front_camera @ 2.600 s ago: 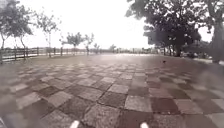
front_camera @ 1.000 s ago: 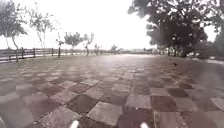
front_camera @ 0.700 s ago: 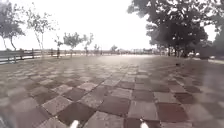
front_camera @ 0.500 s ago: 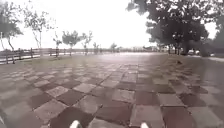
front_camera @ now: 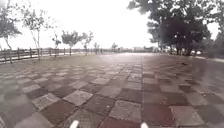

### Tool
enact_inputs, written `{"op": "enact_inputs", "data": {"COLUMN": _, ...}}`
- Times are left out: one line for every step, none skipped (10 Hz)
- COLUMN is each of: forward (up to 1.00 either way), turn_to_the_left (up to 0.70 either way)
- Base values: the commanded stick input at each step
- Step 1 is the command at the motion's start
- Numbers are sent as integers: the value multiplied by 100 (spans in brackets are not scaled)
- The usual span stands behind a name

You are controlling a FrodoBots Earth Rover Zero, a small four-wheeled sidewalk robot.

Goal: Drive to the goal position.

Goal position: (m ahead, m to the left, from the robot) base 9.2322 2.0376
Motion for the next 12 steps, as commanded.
{"op": "enact_inputs", "data": {"forward": 70, "turn_to_the_left": 0}}
{"op": "enact_inputs", "data": {"forward": 70, "turn_to_the_left": 0}}
{"op": "enact_inputs", "data": {"forward": 70, "turn_to_the_left": 0}}
{"op": "enact_inputs", "data": {"forward": 70, "turn_to_the_left": 0}}
{"op": "enact_inputs", "data": {"forward": 70, "turn_to_the_left": 0}}
{"op": "enact_inputs", "data": {"forward": 70, "turn_to_the_left": 0}}
{"op": "enact_inputs", "data": {"forward": 70, "turn_to_the_left": 0}}
{"op": "enact_inputs", "data": {"forward": 70, "turn_to_the_left": 0}}
{"op": "enact_inputs", "data": {"forward": 70, "turn_to_the_left": 0}}
{"op": "enact_inputs", "data": {"forward": 70, "turn_to_the_left": 0}}
{"op": "enact_inputs", "data": {"forward": 70, "turn_to_the_left": 0}}
{"op": "enact_inputs", "data": {"forward": 70, "turn_to_the_left": 0}}
